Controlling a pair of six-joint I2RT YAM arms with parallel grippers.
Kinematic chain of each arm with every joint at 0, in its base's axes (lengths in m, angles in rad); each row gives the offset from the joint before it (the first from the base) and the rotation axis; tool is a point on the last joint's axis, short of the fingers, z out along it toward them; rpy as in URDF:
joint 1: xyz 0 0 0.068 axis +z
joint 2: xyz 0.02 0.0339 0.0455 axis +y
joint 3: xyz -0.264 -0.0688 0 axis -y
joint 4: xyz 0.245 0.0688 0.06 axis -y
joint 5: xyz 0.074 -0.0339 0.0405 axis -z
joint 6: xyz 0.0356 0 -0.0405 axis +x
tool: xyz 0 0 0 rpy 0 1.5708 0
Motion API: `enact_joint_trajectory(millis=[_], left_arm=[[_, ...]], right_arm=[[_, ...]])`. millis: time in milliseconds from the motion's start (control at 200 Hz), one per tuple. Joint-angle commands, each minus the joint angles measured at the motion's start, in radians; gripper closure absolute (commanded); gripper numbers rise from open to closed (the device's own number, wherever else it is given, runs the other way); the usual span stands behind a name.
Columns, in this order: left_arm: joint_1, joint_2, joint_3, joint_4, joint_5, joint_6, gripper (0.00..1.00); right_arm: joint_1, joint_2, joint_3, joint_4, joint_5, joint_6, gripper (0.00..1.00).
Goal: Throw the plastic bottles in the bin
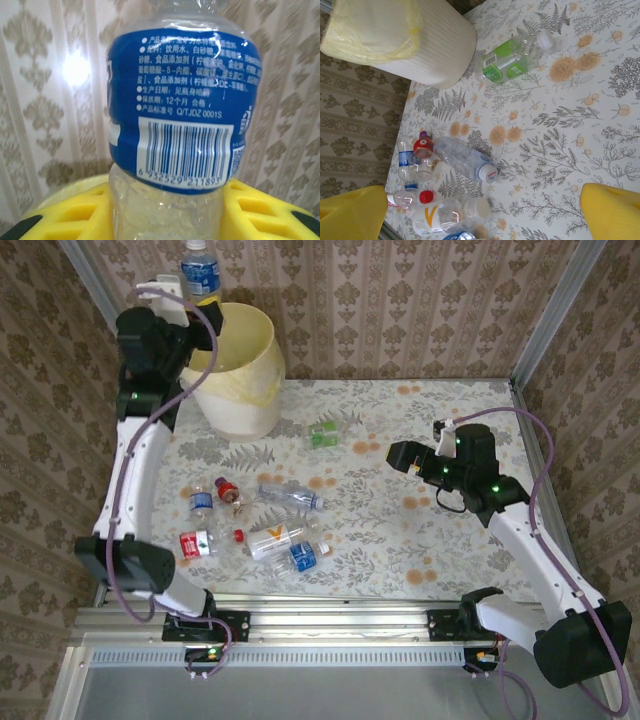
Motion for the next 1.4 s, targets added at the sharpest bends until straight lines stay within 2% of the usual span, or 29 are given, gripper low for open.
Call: enact_joint_trajectory(millis=[0,55,115,245,405,565,705,805,910,1020,1225,1395], left_arm=[[0.032,0.168,0.221,-0.437,-0.071,-0.019,0.52],[0.048,0.268,0.353,-0.604,-0.103,-0.012,0.47],[0.060,0.339,0.435,-0.695,-0.117,-0.012,0.31],[0.053,0.339,0.415,-0.662,-0.140,-0.013,0.00],[0.029,0.265,0.389,-0.596,-0.148,-0.015,0.00],[-0.024,0.195,0.366,-0.560,-0.165,0.040,0.00],[-0.074,0.129,0.292,-0.478,-0.124,0.116,0.00],[-0.125,0.108,0.244,-0.434,-0.021,0.222,0.00],[-0.188,0.142,0.263,-0.481,0.072,0.325,0.00],[-0.248,0.210,0.318,-0.567,0.119,0.402,0.00],[-0.268,0.283,0.297,-0.565,0.213,0.393,0.00],[-0.296,0.351,0.281,-0.578,0.204,0.399,0.00]], right_arm=[[-0.008,0.013,0.017,-0.003,-0.014,-0.028,0.00],[-0.010,0.014,0.018,-0.008,-0.014,-0.030,0.00],[-0.012,0.009,0.016,-0.010,-0.016,-0.033,0.00],[-0.017,0.008,0.010,-0.015,-0.014,-0.035,0.00],[-0.019,0.005,-0.002,-0.007,-0.019,-0.028,0.00],[-0.020,0.003,-0.012,0.000,-0.023,-0.023,0.00],[-0.021,0.001,-0.013,0.001,-0.026,-0.023,0.00],[-0.022,-0.001,-0.015,-0.003,-0.025,-0.026,0.00],[-0.022,-0.009,-0.017,-0.009,-0.025,-0.030,0.00],[-0.023,-0.019,-0.023,-0.015,-0.024,-0.032,0.00],[-0.027,-0.039,-0.028,-0.037,-0.021,-0.041,0.00],[-0.033,-0.058,-0.039,-0.051,-0.016,-0.054,0.00]])
